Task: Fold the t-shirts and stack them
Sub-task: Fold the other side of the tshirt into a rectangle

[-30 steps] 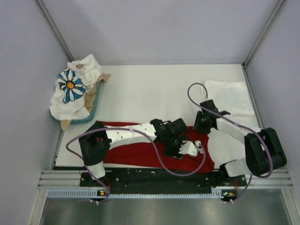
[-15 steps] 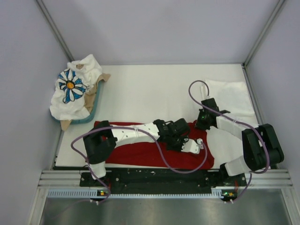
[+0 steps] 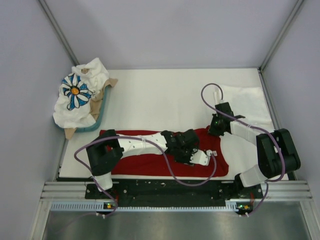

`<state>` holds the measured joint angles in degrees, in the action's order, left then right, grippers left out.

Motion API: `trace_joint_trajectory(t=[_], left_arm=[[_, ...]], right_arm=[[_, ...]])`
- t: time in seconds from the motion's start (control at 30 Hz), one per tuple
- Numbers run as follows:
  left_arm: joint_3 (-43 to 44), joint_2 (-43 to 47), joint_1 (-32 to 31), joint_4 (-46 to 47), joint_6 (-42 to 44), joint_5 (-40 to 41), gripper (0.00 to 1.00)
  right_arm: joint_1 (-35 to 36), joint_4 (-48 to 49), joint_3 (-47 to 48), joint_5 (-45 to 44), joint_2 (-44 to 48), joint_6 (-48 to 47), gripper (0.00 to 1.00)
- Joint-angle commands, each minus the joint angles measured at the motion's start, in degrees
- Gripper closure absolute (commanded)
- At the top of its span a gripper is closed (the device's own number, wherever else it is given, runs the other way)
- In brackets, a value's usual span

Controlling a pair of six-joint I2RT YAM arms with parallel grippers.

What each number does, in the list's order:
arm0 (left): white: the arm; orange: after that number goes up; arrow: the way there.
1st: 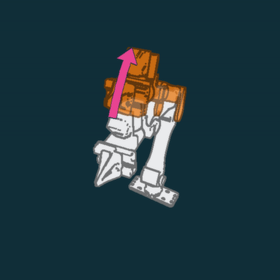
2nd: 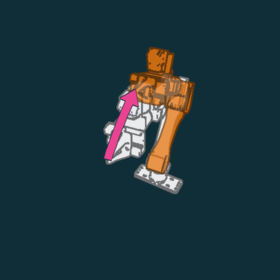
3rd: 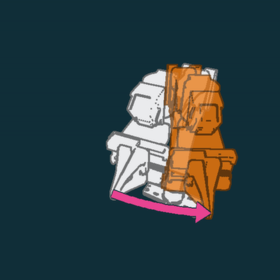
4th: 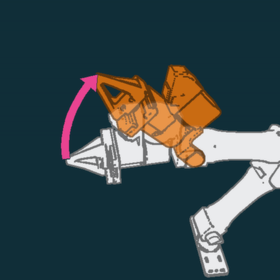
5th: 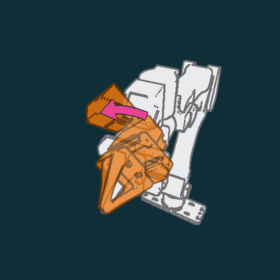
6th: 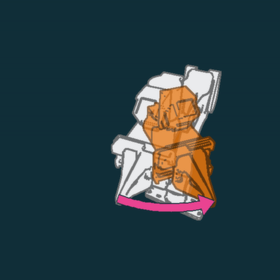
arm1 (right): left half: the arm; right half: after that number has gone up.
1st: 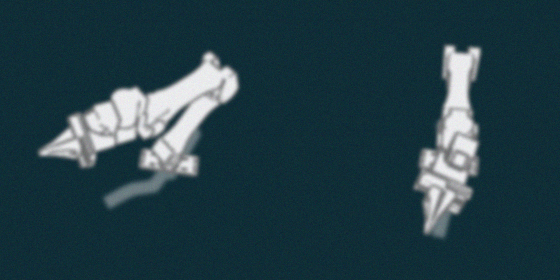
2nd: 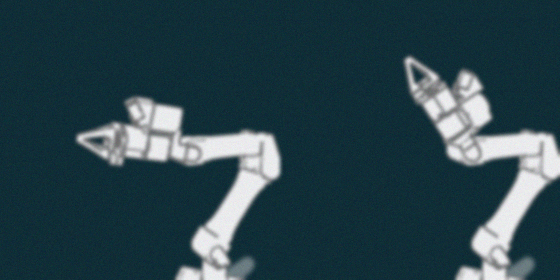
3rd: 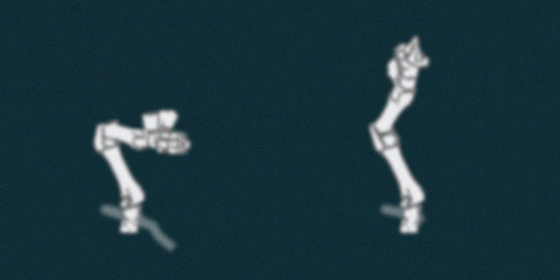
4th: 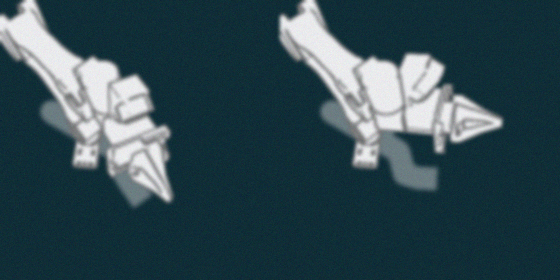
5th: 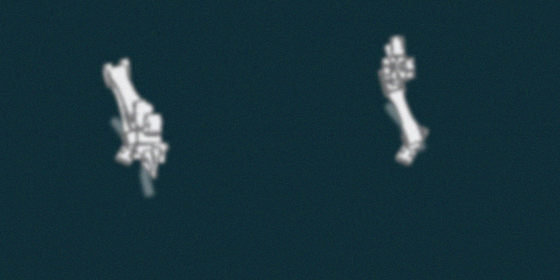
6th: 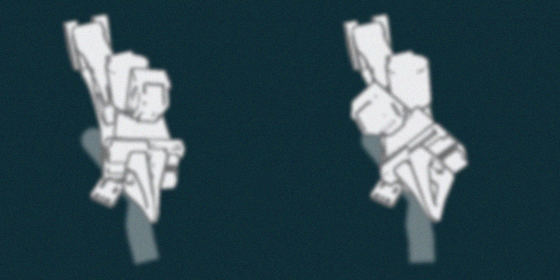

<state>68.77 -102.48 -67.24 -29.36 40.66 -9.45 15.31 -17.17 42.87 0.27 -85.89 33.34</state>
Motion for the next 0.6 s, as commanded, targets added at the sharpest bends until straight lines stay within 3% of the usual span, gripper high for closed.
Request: trace_joint_trajectory(t=[0.0,0.3,0.57], left_arm=[[1.2,1.2,-0.5,6.2,0.6,3.2,0.50],[3.4,-0.8,0.0,7.5,-0.8,7.1,0.52],[8.2,-1.5,4.0,2.2,-5.2,-2.6,0.40]], right_arm=[[-0.6,0.1,-0.2,-1.2,-1.1,-1.6,0.89],[-0.7,0.3,-0.8,-1.1,-0.9,-1.9,0.89],[-0.7,0.3,-0.9,-1.3,-0.8,-2.4,0.89]])
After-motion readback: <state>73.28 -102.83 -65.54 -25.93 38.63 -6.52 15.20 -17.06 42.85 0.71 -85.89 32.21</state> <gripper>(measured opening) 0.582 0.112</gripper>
